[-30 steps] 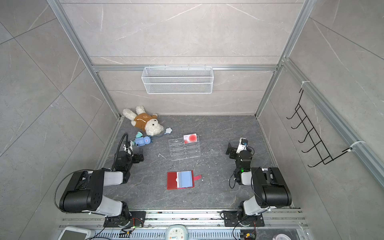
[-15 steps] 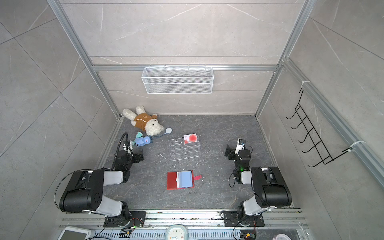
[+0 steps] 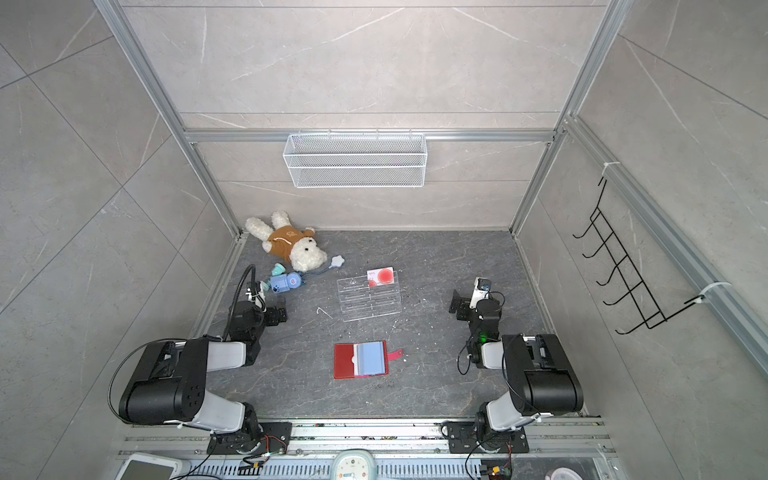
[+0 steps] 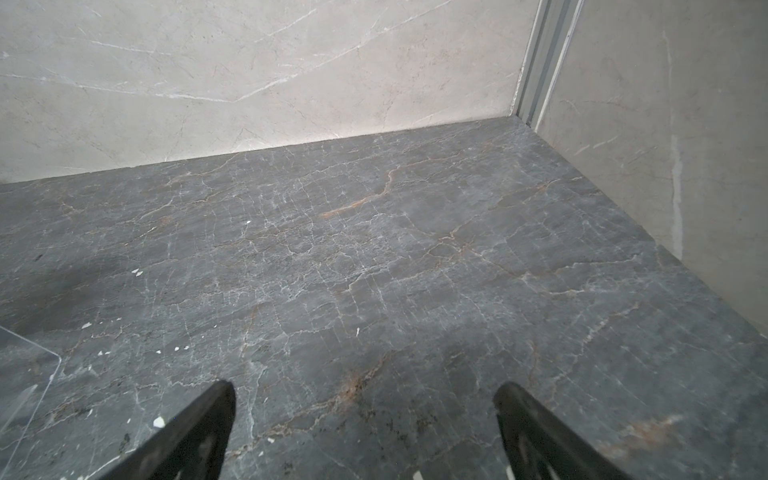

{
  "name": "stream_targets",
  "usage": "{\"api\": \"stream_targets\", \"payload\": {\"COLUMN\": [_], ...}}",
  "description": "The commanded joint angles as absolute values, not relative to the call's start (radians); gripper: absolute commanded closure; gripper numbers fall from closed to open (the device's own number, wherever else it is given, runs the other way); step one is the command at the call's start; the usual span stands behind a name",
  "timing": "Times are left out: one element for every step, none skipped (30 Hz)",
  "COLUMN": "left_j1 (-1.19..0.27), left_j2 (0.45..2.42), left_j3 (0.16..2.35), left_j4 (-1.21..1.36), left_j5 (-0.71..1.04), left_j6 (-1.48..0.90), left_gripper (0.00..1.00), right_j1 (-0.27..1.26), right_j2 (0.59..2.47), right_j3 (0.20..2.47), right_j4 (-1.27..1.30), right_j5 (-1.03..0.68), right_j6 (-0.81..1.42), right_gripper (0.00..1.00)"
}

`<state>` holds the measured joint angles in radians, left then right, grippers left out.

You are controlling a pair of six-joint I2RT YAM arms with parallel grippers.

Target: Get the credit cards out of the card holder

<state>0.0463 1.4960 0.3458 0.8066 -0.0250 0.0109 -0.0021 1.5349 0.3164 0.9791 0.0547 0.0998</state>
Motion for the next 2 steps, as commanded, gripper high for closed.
{"api": "stream_targets", "payload": {"left_j1": [0.051, 0.051], "left_j2": [1.5, 1.5], "left_j3": [0.373, 0.373], "left_j4": [0.824, 0.825], "left_j5": [-0.037, -0.037], "left_j6": [-0.001, -0.001], "left_gripper": [0.0, 0.0], "right_j1": [0.005, 0.004], "right_j2": [1.52, 1.519], "right_j3": [0.328, 0.324], "right_j4": [0.96, 0.968], "right_j5": [0.047, 0.044], "right_j6": [0.081, 0.08], "right_gripper": [0.0, 0.0]}}
